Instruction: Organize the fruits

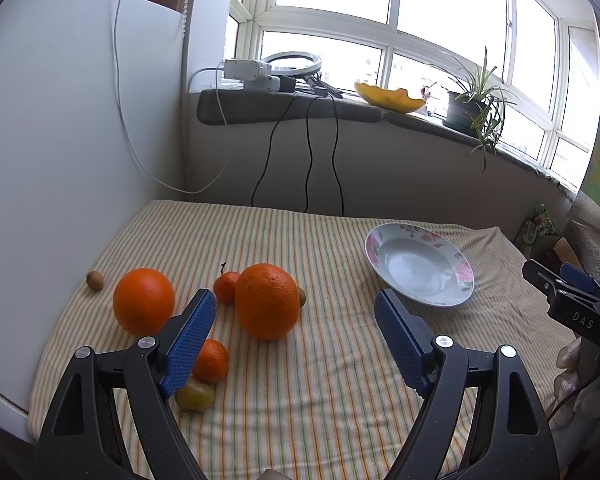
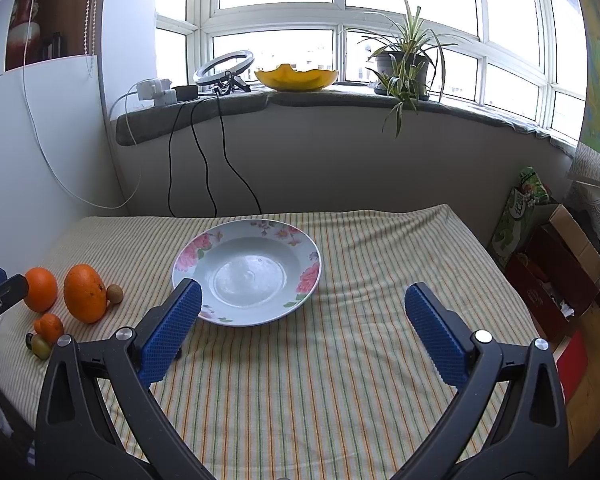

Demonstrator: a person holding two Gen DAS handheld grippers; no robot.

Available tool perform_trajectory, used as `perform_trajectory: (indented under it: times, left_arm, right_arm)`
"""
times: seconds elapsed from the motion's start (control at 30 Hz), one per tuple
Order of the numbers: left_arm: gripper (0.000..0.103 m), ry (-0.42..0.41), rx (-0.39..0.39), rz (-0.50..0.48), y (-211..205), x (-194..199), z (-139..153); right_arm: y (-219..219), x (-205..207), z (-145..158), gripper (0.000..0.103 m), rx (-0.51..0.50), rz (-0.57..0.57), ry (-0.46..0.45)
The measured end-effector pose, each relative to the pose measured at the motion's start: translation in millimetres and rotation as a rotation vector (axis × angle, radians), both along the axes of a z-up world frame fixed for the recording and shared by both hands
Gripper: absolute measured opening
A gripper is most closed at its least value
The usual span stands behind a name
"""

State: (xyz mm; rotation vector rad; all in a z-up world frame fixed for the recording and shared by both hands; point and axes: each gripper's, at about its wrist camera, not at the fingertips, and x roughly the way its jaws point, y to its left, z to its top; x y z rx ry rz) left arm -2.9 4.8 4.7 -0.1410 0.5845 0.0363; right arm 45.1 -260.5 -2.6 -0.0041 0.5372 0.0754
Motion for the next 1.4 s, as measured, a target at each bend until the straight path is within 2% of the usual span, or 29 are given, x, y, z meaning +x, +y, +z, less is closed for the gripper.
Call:
perform_trajectory:
  times: [1.4]
  left_arm:
    - [0.082,0.0,-0.004,-0.002,-3.0,0.6,-2.1]
  right_arm:
    - [1.9,0.1,-2.8,0.103,0.002,0.007,0.01]
